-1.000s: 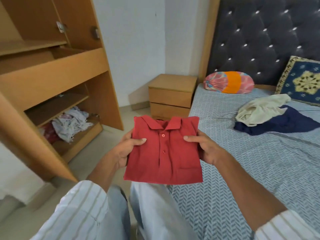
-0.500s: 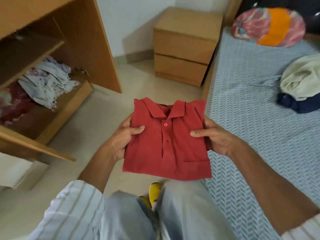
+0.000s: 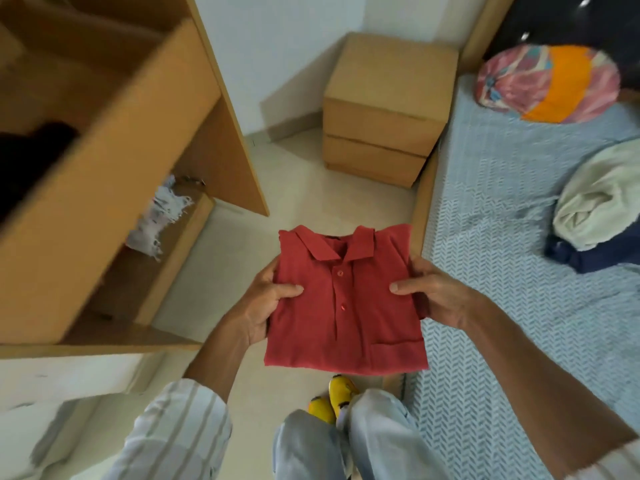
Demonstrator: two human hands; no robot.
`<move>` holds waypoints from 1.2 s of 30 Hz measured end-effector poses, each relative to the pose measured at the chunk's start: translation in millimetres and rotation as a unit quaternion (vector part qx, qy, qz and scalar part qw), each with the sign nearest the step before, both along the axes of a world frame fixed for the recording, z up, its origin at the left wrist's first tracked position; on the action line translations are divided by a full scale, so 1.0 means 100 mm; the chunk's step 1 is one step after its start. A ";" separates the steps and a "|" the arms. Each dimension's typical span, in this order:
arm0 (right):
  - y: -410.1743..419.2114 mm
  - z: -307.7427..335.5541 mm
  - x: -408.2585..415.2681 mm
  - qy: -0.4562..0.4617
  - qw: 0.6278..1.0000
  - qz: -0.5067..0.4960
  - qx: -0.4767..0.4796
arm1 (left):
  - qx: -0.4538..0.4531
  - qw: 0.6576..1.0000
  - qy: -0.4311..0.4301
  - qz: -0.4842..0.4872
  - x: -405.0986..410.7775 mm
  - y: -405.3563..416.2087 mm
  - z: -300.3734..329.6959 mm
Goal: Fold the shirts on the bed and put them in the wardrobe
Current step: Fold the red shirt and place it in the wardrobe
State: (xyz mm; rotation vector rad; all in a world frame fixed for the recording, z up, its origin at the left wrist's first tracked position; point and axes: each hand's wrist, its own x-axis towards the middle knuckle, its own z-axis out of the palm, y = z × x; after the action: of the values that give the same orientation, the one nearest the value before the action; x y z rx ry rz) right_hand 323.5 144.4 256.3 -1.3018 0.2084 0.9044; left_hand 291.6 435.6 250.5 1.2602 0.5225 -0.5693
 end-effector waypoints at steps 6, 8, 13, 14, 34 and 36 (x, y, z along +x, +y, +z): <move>-0.02 1.52 0.02 0.002 0.999 0.031 0.045 | 0.040 0.998 -0.018 -0.052 0.07 0.05 1.50; -0.01 1.87 0.02 -0.010 0.998 0.031 0.045 | 0.048 0.997 -0.023 -0.053 0.09 0.05 1.87; 0.08 2.37 0.20 -0.046 0.998 0.036 0.012 | 0.040 0.997 -0.047 -0.038 0.18 0.13 2.48; 0.11 2.42 0.25 -0.053 0.998 0.030 0.011 | 0.037 0.998 -0.049 -0.029 0.22 0.16 2.52; 2.42 2.51 2.83 -0.019 0.974 0.217 0.068 | 0.099 0.946 -0.051 0.304 1.21 1.65 2.81; 2.85 2.51 2.99 -0.006 0.966 0.250 0.069 | 0.114 0.928 -0.051 0.352 1.22 1.88 2.82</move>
State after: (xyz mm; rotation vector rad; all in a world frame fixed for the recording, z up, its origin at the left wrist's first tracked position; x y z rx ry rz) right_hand 622.1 429.2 507.7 -1.2486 -0.2019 1.3124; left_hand 413.8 623.9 532.7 1.2050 0.9157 0.1677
